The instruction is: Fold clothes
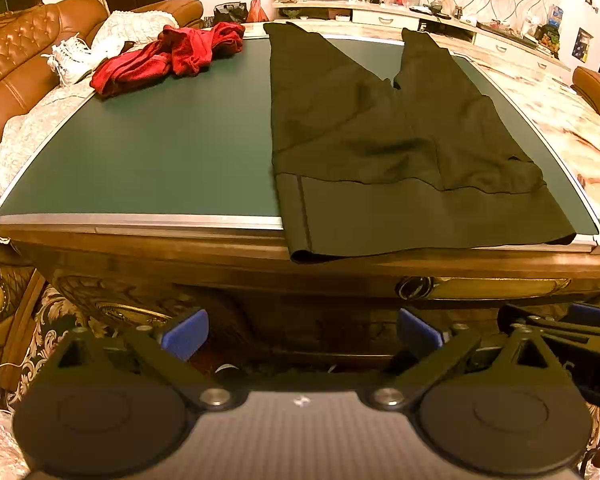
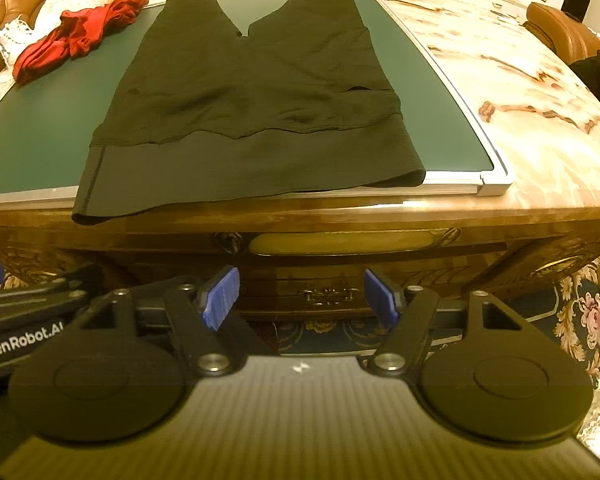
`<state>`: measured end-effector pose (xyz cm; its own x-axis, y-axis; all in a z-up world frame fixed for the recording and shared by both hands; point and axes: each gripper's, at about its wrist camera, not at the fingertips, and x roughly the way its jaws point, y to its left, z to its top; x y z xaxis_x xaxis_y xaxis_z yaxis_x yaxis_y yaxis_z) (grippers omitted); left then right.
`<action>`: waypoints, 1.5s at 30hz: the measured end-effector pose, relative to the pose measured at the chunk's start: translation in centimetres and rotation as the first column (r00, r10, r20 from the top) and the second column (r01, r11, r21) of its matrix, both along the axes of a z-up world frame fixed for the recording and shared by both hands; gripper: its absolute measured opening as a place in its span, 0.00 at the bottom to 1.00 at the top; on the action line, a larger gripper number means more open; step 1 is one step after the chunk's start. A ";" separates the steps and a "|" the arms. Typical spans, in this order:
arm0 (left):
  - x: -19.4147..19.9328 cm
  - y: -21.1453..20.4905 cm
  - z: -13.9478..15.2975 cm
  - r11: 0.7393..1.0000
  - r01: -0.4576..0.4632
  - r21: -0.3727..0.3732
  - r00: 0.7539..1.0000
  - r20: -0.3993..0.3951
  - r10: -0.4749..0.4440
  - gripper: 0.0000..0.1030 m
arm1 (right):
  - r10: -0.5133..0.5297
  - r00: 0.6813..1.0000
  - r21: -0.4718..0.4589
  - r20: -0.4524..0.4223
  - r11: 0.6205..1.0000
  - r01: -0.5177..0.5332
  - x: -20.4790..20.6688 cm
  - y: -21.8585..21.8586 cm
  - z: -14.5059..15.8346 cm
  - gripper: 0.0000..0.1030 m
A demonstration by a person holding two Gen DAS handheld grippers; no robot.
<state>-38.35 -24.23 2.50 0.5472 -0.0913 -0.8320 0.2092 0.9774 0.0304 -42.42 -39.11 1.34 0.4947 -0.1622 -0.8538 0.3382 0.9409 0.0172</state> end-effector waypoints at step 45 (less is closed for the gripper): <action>-0.3 -0.3 -0.1 1.000 -0.005 0.017 1.000 0.015 0.004 1.00 | 0.016 1.000 -0.005 -0.017 1.000 -0.016 0.2 0.4 -0.4 0.75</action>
